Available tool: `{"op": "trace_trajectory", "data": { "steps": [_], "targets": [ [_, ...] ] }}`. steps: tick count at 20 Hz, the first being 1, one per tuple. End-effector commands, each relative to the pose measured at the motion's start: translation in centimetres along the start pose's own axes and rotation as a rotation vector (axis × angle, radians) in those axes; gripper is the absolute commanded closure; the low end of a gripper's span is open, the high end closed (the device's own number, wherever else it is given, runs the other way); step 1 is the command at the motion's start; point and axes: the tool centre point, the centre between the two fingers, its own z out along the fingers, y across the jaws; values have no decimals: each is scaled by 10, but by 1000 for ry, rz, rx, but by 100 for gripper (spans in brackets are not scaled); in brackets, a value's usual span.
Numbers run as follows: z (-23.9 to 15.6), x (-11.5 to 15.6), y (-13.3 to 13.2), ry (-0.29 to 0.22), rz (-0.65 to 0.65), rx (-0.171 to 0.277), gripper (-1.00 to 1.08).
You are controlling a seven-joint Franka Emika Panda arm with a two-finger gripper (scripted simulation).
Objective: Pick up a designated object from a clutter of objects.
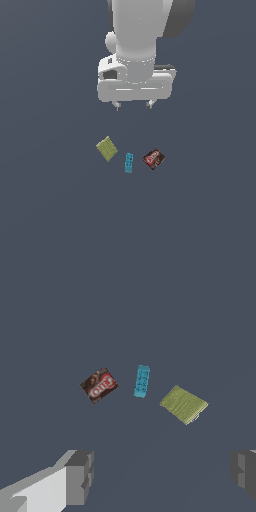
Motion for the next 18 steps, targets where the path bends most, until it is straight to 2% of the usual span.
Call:
{"op": "trace_trajectory", "data": {
  "steps": [1,10,18],
  "targets": [
    [0,0,0,0,0,0,-92],
    [0,5,20,13,67,26,-92],
    [7,8,20,13,69,24,-92]
  ]
}}
